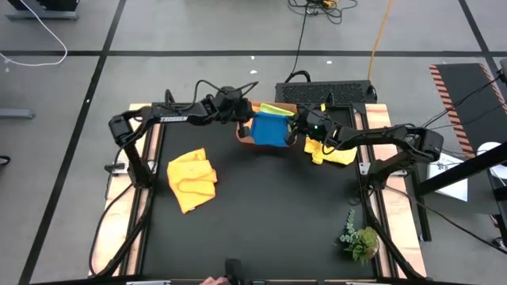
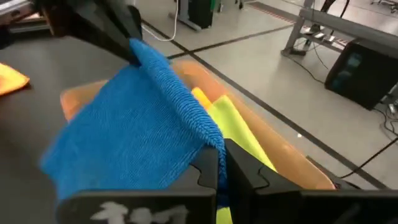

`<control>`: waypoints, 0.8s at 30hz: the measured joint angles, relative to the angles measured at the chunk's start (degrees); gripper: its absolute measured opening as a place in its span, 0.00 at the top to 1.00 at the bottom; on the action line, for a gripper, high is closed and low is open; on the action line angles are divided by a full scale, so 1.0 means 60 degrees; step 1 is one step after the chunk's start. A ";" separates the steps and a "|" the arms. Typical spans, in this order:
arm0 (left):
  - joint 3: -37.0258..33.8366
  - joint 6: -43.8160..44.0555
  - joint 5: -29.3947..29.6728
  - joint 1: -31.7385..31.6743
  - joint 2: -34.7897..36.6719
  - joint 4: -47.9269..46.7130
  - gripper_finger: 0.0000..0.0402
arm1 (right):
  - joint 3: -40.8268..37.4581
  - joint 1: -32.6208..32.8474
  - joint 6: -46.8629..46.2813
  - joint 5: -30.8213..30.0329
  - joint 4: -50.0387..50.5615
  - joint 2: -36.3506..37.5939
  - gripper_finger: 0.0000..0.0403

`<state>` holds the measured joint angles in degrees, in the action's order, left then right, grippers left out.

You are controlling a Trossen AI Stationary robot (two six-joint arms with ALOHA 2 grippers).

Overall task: Fold microfiber towels
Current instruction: Put the blue microfiber towel into the orange bin

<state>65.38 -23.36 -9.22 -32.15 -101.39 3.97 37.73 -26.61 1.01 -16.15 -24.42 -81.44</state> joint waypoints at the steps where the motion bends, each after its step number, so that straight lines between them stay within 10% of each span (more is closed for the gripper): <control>1: -0.0008 0.0066 -0.0064 -0.0090 -0.0195 0.0213 0.99 | 0.0004 -0.0115 0.0025 0.0139 -0.0103 -0.0164 1.00; 24: -0.0020 0.0628 0.1017 -0.0574 -0.1412 0.2290 0.84 | -0.0030 -0.1480 -0.0162 0.0442 -0.1638 -0.1735 0.75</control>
<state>65.25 -19.59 -3.12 -35.60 -109.86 17.71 37.55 -35.49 0.03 -13.49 -34.24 -91.85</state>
